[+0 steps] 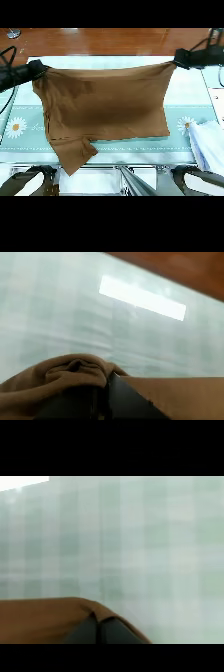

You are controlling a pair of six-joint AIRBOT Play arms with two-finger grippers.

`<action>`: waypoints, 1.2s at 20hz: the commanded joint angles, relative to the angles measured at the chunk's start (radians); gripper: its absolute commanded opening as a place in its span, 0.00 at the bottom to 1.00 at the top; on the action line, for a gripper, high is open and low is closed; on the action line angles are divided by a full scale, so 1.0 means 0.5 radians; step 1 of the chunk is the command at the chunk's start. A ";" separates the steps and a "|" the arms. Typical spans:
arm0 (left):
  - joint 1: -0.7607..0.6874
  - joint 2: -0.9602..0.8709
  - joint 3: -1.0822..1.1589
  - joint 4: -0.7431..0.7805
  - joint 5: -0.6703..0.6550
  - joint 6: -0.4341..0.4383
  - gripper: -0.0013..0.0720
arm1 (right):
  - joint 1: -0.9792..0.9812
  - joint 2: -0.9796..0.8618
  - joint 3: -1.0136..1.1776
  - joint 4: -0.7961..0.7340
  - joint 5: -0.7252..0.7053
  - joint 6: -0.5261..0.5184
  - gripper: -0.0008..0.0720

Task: Fold the shirts.

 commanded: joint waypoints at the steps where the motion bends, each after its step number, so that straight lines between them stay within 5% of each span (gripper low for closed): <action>1: -0.043 -0.353 0.172 -0.040 0.085 -0.001 0.05 | -0.040 -0.516 0.412 0.294 -0.049 0.042 0.04; 3: -0.043 -0.470 0.272 -0.105 -0.055 -0.001 0.06 | -0.089 -0.666 0.536 0.511 -0.044 0.121 0.04; 4: -0.043 -0.505 0.313 -0.111 -0.131 0.001 0.23 | -0.116 -0.703 0.562 0.612 -0.027 0.134 0.22; 5: -0.041 -0.524 0.346 -0.110 -0.212 0.021 0.74 | -0.150 -0.713 0.568 0.709 -0.009 0.128 0.77; 6: -0.027 -0.541 0.397 -0.106 -0.362 0.089 0.98 | -0.186 -0.704 0.568 0.771 0.067 0.053 0.87; 8: 0.056 -0.564 0.542 -0.043 -0.765 0.142 0.98 | -0.297 -0.652 0.568 0.704 0.369 -0.176 0.87; 13: 0.464 -0.493 0.566 0.042 -1.499 0.074 0.98 | -0.603 -0.362 0.489 -0.028 1.017 -0.209 0.86; 17: 0.655 -0.311 0.132 0.043 -1.656 0.102 0.98 | -0.779 0.092 -0.101 -0.156 0.730 -0.034 0.86; 24: 1.289 0.199 -0.724 0.055 -1.585 0.256 0.98 | -0.780 0.714 -1.116 0.298 0.430 -0.481 0.86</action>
